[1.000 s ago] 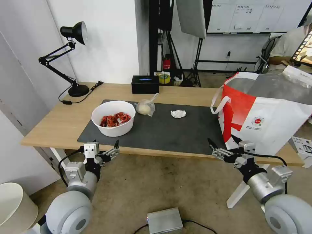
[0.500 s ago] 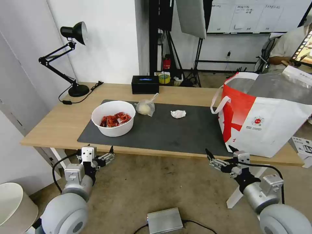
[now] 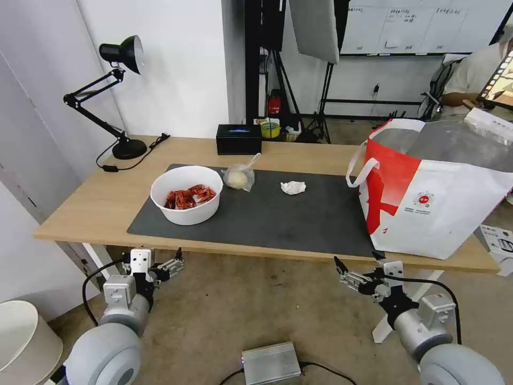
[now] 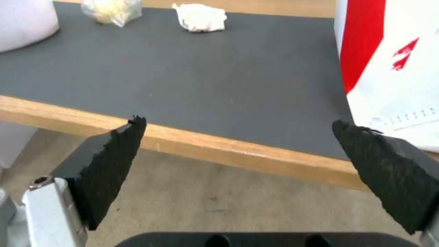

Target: Pick up the trash from the table and place it into the takeout bag.

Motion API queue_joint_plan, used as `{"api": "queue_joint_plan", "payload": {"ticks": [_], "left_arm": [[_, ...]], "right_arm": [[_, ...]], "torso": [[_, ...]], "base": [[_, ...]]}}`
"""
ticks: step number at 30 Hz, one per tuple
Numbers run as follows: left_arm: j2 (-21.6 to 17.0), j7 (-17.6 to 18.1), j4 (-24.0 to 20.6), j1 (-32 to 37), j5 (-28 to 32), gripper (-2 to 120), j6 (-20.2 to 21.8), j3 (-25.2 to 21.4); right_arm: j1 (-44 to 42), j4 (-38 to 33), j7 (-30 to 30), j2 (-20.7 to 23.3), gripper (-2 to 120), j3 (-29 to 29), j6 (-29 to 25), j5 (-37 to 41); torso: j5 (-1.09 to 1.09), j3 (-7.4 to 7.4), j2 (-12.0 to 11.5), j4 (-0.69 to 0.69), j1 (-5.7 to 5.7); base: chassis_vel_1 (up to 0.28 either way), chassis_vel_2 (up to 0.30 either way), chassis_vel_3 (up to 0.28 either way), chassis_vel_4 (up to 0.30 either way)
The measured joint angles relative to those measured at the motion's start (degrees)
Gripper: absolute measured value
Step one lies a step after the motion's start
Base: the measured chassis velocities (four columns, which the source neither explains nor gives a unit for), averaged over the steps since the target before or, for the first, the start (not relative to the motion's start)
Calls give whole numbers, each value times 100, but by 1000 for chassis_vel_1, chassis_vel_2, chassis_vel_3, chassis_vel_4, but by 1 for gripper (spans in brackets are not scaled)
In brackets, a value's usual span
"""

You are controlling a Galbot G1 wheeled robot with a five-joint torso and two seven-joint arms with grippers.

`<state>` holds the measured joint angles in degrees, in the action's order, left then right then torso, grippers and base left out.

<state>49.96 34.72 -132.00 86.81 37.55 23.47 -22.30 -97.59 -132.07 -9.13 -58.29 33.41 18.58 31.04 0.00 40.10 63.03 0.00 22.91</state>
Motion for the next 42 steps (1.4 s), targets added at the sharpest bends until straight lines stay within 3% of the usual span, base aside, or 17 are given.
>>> {"api": "queue_joint_plan", "payload": {"ticks": [23,37,42], "left_arm": [[8,-9,57,-6,-7,100,-21,42],[-114,30,37,-222,97,100,15,264],[-70,67,-16,-114,104,100,52,217]], "right_arm": [[107,-9,-228,61,100,-122,214,181],[1869,549,344,732,100,-638,-37,986],[2860,1173,263,920,100,-1308,74,1225]], "torso": [[0,0,0,-1,0],[1,1,-1,-1,1],[1,1,-1,-1,1]], "base": [[0,0,0,0],[0,0,0,0],[0,0,0,0]]}}
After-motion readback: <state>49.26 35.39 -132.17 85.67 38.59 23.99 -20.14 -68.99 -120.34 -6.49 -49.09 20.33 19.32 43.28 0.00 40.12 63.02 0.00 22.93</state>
